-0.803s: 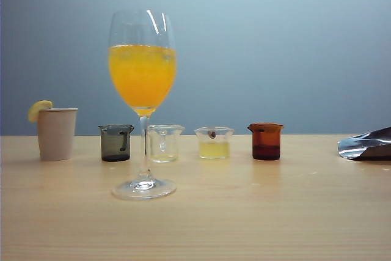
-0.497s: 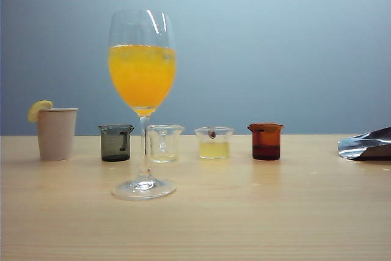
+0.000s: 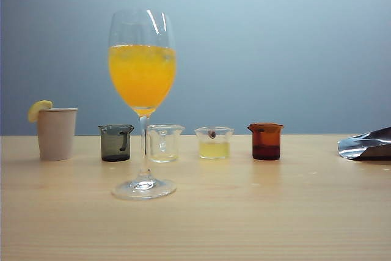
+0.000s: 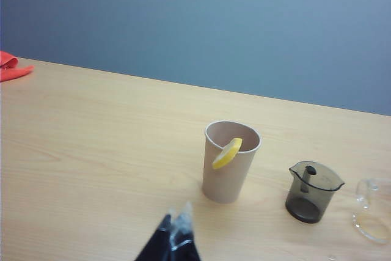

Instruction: Pick up the third measuring cup from the left, pour the pineapple juice inside into the goblet, and finally put the measuring cup back in its original place.

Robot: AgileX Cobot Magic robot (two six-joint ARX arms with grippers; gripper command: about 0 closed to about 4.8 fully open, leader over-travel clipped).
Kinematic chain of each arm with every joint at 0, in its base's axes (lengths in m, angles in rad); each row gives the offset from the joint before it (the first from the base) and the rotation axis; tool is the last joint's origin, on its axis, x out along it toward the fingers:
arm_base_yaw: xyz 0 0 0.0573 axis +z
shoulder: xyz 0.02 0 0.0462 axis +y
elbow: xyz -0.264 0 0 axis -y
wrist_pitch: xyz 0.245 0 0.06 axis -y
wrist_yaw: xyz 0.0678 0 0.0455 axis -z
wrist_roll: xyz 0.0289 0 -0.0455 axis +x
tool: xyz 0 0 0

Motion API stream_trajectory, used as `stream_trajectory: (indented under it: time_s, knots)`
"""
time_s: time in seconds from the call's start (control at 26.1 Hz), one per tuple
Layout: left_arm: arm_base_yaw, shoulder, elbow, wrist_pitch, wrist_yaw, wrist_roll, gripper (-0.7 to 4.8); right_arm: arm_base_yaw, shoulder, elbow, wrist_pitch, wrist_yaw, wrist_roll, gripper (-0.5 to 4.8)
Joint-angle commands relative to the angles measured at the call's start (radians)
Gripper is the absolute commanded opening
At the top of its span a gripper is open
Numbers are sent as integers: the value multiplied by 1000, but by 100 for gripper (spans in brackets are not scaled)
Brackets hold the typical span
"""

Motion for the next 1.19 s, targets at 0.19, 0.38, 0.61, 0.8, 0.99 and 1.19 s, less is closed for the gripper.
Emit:
stream_trajectory:
  time_s: [0.19, 0.38, 0.61, 0.8, 0.99, 1.19]
  knots:
    - [2, 6, 195, -98, 11, 4, -5, 1, 149, 181, -41, -34, 2, -6]
    - [1, 85, 305, -178, 71, 1, -5, 1, 284, 329, -81, -52, 3, -6]
    - [0, 283, 477, -202, 140, 23, -5, 3, 460, 465, -29, -139, 82, -6]
    - [-1, 397, 598, -217, 182, 47, -5, 67, 534, 501, -6, -117, 93, -6]
    - [-34, 504, 692, -235, 183, 43, -5, 227, 605, 501, 47, -27, 100, -6]
    - [-156, 642, 782, -221, 150, 49, -5, 456, 774, 497, 182, 68, 99, -6]
